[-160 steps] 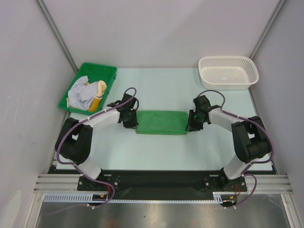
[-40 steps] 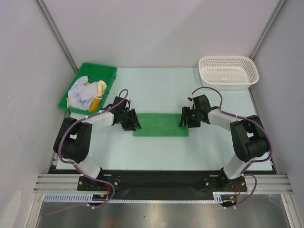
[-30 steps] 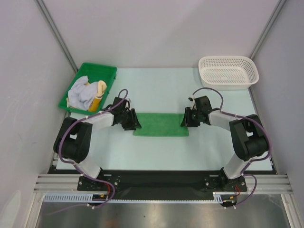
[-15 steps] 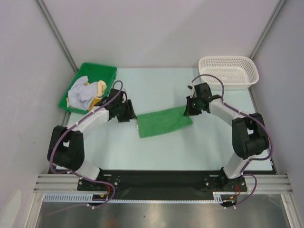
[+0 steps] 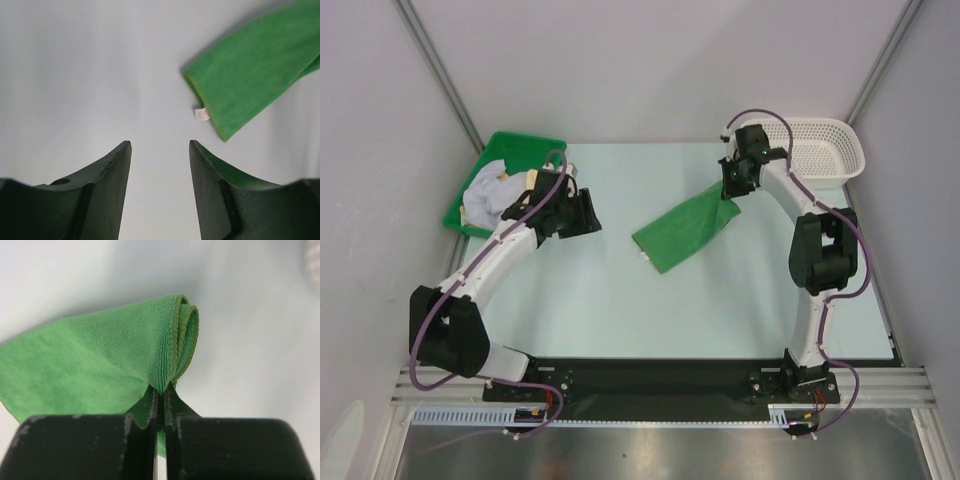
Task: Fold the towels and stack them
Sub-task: Neatly place the folded towel into the bin, then grab crumpled towel, then move the towel to the center of the board
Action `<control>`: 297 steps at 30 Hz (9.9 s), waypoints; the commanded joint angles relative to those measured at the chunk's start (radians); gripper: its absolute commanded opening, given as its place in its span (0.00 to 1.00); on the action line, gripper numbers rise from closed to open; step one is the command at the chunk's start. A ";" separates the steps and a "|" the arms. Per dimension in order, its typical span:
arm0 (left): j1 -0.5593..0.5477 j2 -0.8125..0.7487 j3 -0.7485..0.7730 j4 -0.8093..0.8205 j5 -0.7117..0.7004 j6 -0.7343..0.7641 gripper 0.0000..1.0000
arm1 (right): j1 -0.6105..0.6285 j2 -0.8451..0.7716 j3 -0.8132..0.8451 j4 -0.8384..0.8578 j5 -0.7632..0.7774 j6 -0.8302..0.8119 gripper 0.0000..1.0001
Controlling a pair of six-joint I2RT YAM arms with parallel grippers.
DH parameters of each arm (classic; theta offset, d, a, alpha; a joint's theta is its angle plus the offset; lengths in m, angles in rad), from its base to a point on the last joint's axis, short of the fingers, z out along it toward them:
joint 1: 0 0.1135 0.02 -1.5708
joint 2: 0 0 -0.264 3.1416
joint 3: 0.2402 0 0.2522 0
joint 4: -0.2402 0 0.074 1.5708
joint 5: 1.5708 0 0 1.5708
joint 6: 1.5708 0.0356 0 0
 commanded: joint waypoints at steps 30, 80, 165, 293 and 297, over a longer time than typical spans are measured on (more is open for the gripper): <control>0.017 0.058 0.026 0.021 0.144 0.054 0.55 | -0.453 0.373 0.737 0.115 0.048 -0.038 0.00; 0.015 0.015 -0.002 0.119 0.294 0.039 0.55 | -0.552 0.487 0.715 0.348 0.117 0.150 0.64; 0.192 -0.147 0.303 -0.090 -0.170 0.042 0.69 | -0.074 -0.428 0.019 -0.014 -0.018 0.352 1.00; -0.199 0.177 -0.224 0.409 0.126 -0.151 0.59 | 0.127 -0.256 -0.696 0.514 -0.124 0.487 0.54; -0.201 0.219 -0.226 0.403 0.107 -0.159 0.57 | 0.172 -0.224 -0.687 0.473 -0.029 0.441 0.52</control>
